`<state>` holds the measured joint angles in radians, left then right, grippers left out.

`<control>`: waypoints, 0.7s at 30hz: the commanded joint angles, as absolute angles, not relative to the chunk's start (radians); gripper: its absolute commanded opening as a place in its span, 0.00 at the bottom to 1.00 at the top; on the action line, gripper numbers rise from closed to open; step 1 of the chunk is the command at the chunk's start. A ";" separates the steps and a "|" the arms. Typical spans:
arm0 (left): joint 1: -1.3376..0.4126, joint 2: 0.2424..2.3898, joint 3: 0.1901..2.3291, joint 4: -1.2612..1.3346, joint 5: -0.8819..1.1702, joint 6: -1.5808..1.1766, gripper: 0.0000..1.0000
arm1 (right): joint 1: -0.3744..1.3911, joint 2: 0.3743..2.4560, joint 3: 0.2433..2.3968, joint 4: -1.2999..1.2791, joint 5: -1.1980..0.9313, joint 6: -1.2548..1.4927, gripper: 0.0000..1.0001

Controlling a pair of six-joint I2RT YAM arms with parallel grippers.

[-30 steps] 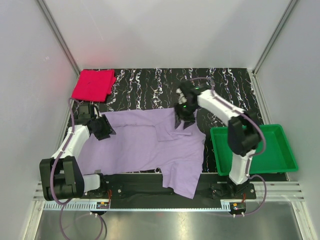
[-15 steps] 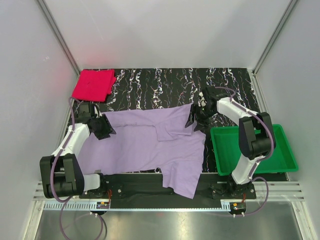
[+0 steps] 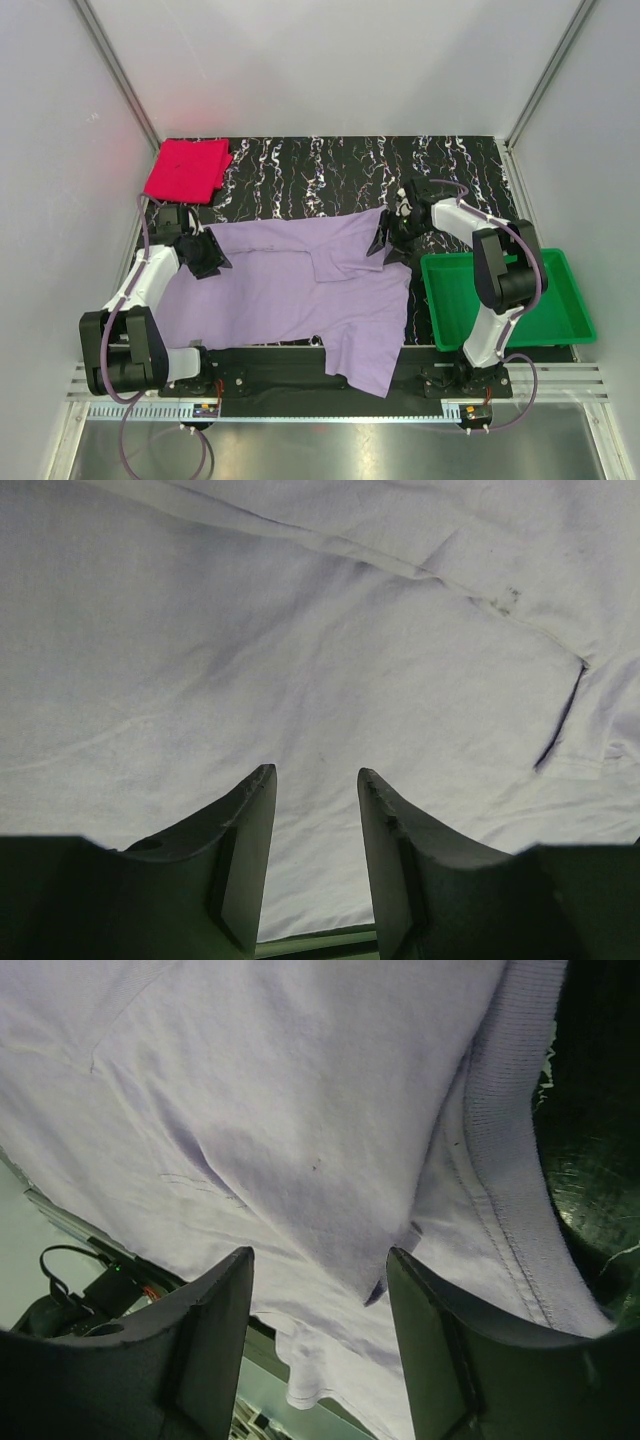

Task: Fold and stack the t-shirts
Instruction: Fold the tshirt

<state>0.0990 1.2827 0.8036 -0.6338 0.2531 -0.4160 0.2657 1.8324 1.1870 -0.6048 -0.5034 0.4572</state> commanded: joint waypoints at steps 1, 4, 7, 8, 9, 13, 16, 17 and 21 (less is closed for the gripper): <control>0.095 1.290 0.842 -0.617 0.268 -0.416 0.44 | 0.262 1.813 1.178 -0.620 -0.448 0.448 0.63; 0.098 1.292 0.838 -0.614 0.271 -0.422 0.44 | 0.262 1.809 1.161 -0.611 -0.433 0.440 0.63; 0.097 1.290 0.844 -0.617 0.275 -0.422 0.43 | 0.261 1.828 1.149 -0.589 -0.457 0.442 0.63; 0.095 1.289 0.845 -0.618 0.269 -0.422 0.44 | 0.261 1.832 1.150 -0.571 -0.466 0.445 0.63; 0.097 1.289 0.848 -0.620 0.265 -0.422 0.44 | 0.261 1.838 1.150 -0.560 -0.478 0.449 0.63; 0.097 1.289 0.854 -0.623 0.267 -0.423 0.43 | 0.262 1.847 1.163 -0.540 -0.514 0.457 0.62; 0.095 1.284 0.848 -0.623 0.267 -0.425 0.44 | 0.261 1.844 1.169 -0.526 -0.529 0.453 0.62; 0.095 1.282 0.845 -0.623 0.268 -0.426 0.44 | 0.261 1.845 1.170 -0.525 -0.535 0.453 0.62; 0.095 1.282 0.841 -0.617 0.267 -0.429 0.43 | 0.261 1.844 1.164 -0.505 -0.574 0.462 0.61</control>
<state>0.0990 1.2869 0.8089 -0.6353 0.2527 -0.4194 0.2653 1.8454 1.1496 -0.5465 -0.5205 0.4538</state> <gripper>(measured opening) 0.435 0.617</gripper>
